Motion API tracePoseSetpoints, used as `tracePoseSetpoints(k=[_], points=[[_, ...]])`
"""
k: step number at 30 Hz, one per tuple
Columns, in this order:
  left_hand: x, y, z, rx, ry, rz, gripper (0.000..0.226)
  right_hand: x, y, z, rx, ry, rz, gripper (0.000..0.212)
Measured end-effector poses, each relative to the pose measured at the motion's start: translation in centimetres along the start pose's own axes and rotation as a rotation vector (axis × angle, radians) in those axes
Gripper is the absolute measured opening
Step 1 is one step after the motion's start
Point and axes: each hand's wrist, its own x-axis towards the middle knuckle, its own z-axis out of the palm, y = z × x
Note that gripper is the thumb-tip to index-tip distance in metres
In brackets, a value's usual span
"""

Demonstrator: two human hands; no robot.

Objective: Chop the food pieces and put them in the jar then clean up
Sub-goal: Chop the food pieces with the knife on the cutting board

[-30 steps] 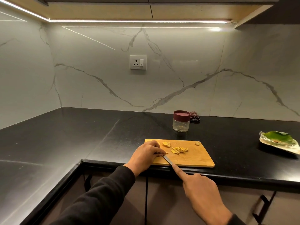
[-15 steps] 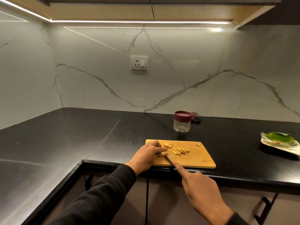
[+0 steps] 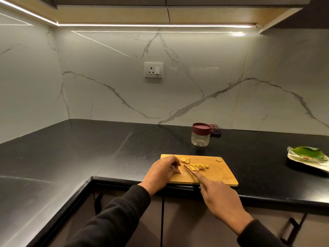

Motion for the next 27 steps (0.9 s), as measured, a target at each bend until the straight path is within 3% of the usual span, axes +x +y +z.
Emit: tracePoseSetpoints(k=[14, 27], points=[[-0.3, -0.3, 0.2, -0.013, 0.092, -0.023, 0.023, -0.7, -2.0, 1.3, 0.025, -0.022, -0.053, 0.053], [-0.2, -0.5, 0.2, -0.022, 0.084, -0.017, 0.021, -0.6, 0.5, 0.5, 0.012, 0.035, 0.066, 0.053]])
